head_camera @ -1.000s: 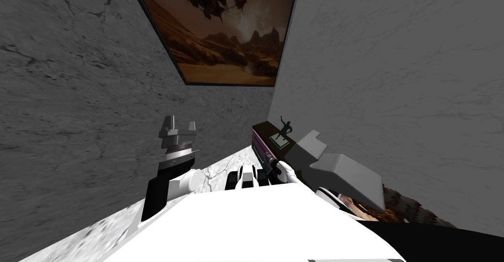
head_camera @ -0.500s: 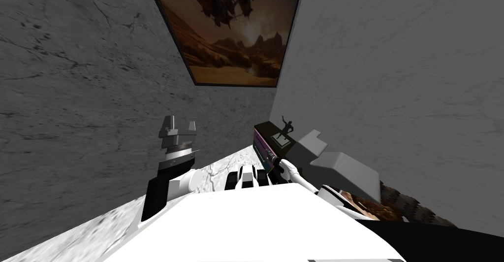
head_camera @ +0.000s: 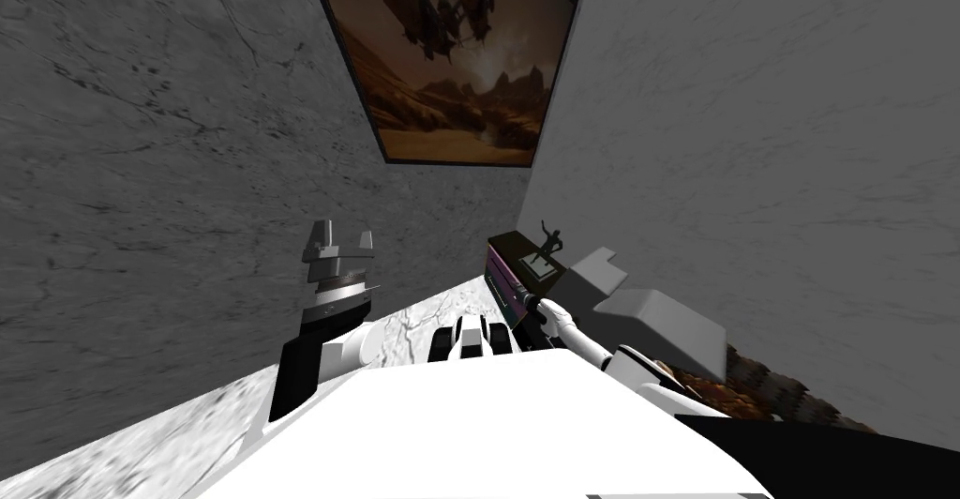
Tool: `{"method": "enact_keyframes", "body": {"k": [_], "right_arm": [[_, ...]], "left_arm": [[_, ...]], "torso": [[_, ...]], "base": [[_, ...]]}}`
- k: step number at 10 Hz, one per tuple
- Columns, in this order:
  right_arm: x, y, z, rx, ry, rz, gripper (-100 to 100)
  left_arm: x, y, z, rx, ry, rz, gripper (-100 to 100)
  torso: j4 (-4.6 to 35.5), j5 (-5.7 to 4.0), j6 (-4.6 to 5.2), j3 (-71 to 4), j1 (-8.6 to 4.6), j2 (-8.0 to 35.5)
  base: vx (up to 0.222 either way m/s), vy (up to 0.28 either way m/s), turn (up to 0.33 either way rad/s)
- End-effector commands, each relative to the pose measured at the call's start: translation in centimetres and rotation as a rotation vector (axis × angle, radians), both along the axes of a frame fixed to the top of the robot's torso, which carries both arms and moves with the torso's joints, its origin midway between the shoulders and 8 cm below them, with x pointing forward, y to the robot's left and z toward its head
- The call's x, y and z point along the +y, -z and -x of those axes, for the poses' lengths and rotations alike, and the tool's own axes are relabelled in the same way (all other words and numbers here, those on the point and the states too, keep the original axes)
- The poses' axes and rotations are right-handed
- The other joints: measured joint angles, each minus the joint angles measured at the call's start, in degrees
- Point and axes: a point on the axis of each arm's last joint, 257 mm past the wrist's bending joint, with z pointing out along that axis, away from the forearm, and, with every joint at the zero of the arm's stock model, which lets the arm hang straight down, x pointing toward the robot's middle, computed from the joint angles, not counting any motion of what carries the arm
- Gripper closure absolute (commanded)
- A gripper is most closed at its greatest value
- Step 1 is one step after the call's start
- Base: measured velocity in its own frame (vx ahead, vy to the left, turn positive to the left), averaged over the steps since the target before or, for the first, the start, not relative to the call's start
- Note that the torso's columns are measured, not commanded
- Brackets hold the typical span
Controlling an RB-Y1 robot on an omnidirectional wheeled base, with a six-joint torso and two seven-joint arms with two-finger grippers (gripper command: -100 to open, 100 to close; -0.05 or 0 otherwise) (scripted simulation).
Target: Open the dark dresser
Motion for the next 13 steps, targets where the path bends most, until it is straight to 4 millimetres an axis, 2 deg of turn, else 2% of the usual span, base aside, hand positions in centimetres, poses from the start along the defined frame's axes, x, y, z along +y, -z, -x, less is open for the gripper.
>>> {"method": "enact_keyframes", "body": {"k": [1,4,13], "right_arm": [[-0.8,-0.3,-0.2,0.000,0.006,0.006,-100],[-0.5,0.6,0.4,0.025,0.024,0.041,-100],[0.1,1.4,0.9,0.048,0.109,0.026,-100]], "left_arm": [[0.0,0.0,0.0,0.000,0.000,0.000,0],[0.0,0.0,0.0,0.000,0.000,0.000,0],[0.0,0.0,0.0,0.000,0.000,0.000,0]], "torso": [[0.01,0.01,-0.01,0.00,0.04,0.01],[-0.01,-0.04,0.01,-0.01,-0.11,-0.01],[-0.02,0.01,0.01,-0.02,-0.04,-0.03]], "base": [[-0.016,0.014,0.013],[-0.007,-0.045,0.115],[-0.008,-0.040,0.074]]}}
